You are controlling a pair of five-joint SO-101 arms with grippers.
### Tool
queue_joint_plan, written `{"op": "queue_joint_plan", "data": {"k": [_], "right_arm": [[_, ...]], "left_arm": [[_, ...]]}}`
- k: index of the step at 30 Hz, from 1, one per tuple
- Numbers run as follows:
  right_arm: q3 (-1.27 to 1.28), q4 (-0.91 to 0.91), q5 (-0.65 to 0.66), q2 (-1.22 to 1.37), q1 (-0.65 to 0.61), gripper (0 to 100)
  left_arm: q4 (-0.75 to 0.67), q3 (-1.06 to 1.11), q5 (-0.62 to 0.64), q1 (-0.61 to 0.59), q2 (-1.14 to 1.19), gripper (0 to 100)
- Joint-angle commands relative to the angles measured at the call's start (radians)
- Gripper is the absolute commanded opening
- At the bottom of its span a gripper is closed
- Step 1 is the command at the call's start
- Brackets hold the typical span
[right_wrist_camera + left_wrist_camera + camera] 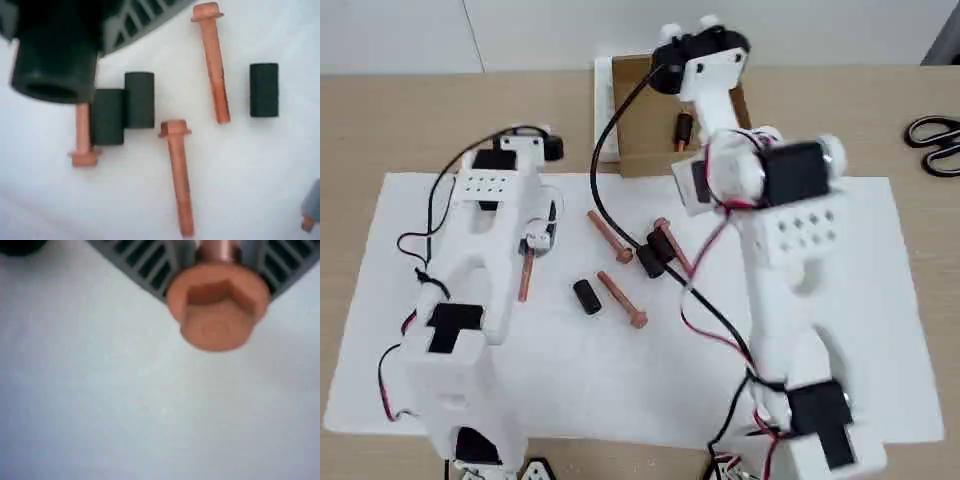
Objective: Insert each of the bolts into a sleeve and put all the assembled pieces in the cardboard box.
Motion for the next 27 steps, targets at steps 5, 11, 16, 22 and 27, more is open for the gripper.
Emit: {"op": "queue_joint_plan", "data": {"k": [5, 11, 16, 22, 27], "right_arm": [[0.238, -0.059, 0.084, -0.427, 0.012, 0.9], [0.720, -0.297, 0.233, -0.634, 0.074, 0.4], [0.812, -0.387, 0.124, -0.816, 0.147, 0.2], [0.941, -0.463, 0.031, -0.980, 0.153, 0.3], [1.030, -0.452, 0.020, -1.095, 0.145, 0.3]], "left_arm": [[0.089, -0.061, 0.003, 0.006, -0.201, 1], [0.140, -0.065, 0.003, 0.008, -0.273, 1], [0.140, -0.061, 0.002, 0.017, -0.385, 1], [0.133, -0.061, 0.002, 0.071, -0.514, 1], [0.140, -0.059, 0.003, 0.078, -0.546, 1]]}}
